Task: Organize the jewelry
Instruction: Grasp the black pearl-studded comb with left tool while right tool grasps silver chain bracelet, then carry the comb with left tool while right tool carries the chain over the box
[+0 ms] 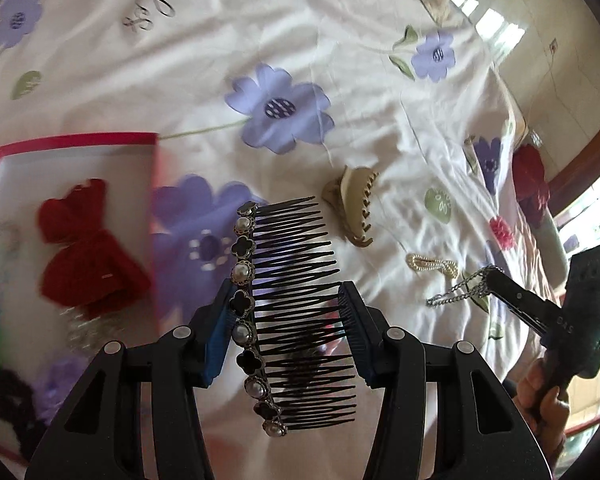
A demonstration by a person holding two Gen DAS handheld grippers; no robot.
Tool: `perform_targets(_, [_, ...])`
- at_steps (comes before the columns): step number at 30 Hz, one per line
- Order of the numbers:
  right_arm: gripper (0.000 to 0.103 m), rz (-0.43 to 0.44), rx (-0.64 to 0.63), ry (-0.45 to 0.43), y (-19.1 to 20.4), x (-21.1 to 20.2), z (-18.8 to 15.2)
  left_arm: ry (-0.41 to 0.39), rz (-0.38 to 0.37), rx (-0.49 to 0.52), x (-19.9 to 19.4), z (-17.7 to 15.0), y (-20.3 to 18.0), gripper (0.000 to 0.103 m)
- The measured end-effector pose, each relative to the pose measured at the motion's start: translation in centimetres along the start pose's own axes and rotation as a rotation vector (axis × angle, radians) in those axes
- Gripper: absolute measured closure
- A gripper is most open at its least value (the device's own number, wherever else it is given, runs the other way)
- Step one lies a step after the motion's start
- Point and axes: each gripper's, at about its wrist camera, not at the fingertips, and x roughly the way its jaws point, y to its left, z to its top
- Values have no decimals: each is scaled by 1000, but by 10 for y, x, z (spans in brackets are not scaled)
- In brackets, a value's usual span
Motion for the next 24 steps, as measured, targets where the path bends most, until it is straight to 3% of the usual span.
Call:
perform_targets(11, [90, 129, -90, 32, 79, 22, -1, -104, 48, -62, -68, -14, 51, 53])
perform_targets(24, [89, 290, -190, 102, 175, 71, -7, -159, 164, -137, -107, -19, 117, 53])
